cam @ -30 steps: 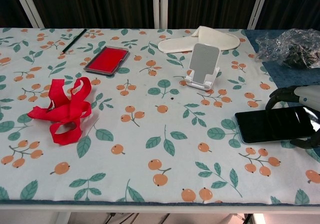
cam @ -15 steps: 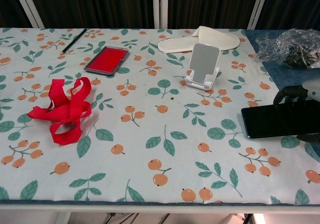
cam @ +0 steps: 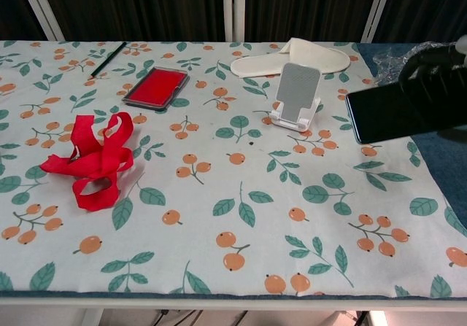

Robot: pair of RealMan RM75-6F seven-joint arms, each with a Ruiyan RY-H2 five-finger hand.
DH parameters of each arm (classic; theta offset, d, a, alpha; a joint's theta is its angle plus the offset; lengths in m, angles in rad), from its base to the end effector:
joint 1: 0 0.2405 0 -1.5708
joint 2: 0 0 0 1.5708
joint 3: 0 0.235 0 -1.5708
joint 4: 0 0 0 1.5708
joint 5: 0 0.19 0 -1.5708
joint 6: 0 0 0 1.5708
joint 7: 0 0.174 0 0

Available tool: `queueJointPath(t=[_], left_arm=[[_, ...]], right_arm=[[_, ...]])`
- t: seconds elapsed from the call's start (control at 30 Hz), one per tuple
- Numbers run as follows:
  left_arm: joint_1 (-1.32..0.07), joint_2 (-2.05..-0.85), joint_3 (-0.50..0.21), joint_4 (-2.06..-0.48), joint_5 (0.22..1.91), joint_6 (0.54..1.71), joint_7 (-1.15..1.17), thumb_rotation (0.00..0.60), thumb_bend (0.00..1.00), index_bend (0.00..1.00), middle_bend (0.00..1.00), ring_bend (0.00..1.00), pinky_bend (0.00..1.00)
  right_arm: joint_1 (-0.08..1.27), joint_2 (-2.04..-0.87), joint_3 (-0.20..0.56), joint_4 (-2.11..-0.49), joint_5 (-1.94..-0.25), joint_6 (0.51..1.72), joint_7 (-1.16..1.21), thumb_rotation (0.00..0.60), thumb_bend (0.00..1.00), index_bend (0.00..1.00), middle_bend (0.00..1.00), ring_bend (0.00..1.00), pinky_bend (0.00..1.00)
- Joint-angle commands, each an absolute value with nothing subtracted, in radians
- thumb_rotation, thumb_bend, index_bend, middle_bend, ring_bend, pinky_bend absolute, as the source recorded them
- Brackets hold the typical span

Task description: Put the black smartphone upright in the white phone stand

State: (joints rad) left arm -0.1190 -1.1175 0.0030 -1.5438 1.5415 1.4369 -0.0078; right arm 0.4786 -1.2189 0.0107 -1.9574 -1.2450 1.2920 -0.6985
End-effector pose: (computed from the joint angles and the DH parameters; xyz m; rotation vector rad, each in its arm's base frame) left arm -0.2919 0.2078 0.1562 -1.5077 -0.8892 -0.8379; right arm -0.1613 -0.2651 0.0835 1.7876 -0.6963 0.7406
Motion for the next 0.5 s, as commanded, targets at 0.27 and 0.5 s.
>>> queueJointPath(t=[0.27,0.5], left_arm=[[-0.119,-1.122,0.001,-1.538,1.533,1.432,-0.013,0.418,0.02,0.09,0.07,0.07,0.22],[-0.125,-1.127,0.000,-1.537,1.531,1.423,-0.020,0.426,0.02,0.09,0.07,0.07,0.22]], right_arm=[[0.620,-1.130,0.096,-1.872,-1.535,1.260,-1.041,0.600,0.33,0.61,0.40,0.44,0.19],[0.710,-1.123,0.081,-1.801,-1.523,1.057,-1.336,0.600,0.32,0.59,0.37,0.42,0.19]])
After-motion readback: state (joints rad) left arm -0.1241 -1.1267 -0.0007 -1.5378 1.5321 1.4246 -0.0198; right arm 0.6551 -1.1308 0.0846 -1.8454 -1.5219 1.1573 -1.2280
